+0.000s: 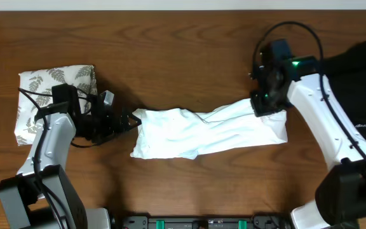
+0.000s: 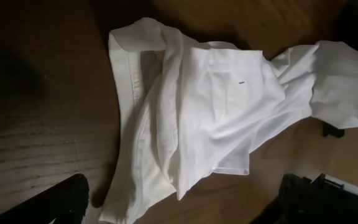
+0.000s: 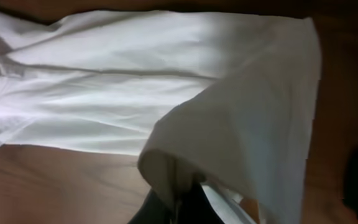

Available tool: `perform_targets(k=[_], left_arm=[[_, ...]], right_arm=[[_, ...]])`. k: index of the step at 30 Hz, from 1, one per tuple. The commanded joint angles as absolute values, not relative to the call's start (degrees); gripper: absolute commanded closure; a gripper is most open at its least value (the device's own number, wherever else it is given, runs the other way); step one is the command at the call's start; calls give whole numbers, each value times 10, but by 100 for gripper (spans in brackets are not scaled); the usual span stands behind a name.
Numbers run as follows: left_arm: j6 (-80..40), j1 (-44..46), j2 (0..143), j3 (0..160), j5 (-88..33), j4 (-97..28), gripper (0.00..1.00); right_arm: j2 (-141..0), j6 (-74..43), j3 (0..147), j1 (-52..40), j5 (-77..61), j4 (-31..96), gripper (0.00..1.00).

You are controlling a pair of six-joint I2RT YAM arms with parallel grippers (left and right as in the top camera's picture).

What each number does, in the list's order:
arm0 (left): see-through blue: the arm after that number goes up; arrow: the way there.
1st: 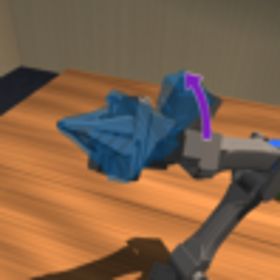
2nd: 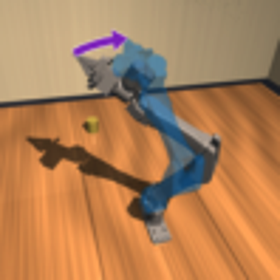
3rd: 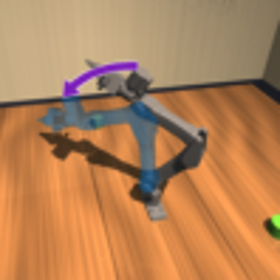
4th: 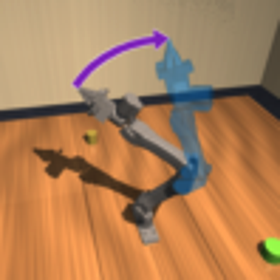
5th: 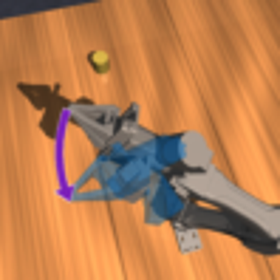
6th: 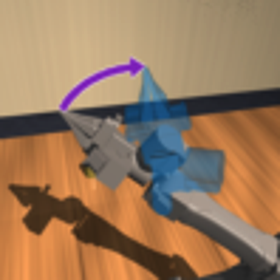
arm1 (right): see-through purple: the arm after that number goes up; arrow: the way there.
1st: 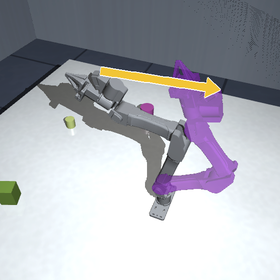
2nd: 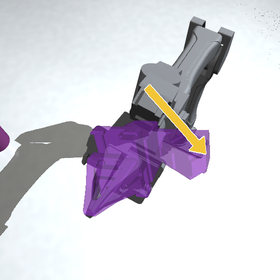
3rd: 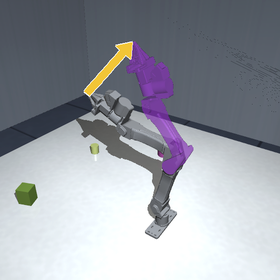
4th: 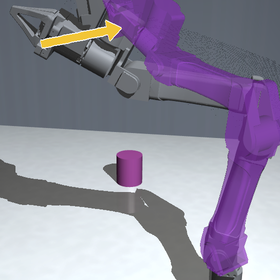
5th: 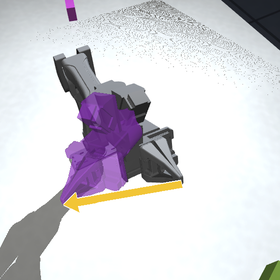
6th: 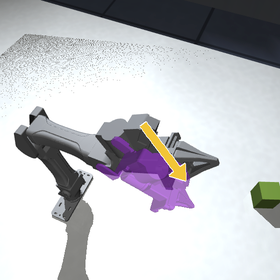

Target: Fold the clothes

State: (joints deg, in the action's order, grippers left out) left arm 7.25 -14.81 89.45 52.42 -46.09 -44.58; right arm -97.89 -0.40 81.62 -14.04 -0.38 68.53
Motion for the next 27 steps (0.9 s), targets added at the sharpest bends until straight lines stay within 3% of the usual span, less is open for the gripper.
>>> perform_targets(k=[1, 27], left_arm=[[67, -150, 888, 535, -458, -448, 2], [67, -150, 888, 535, -458, -448, 2]], right_arm=[[-999, -4, 818, -160, 0, 686, 99], [-1042, -17, 808, -198, -22, 657, 99]])
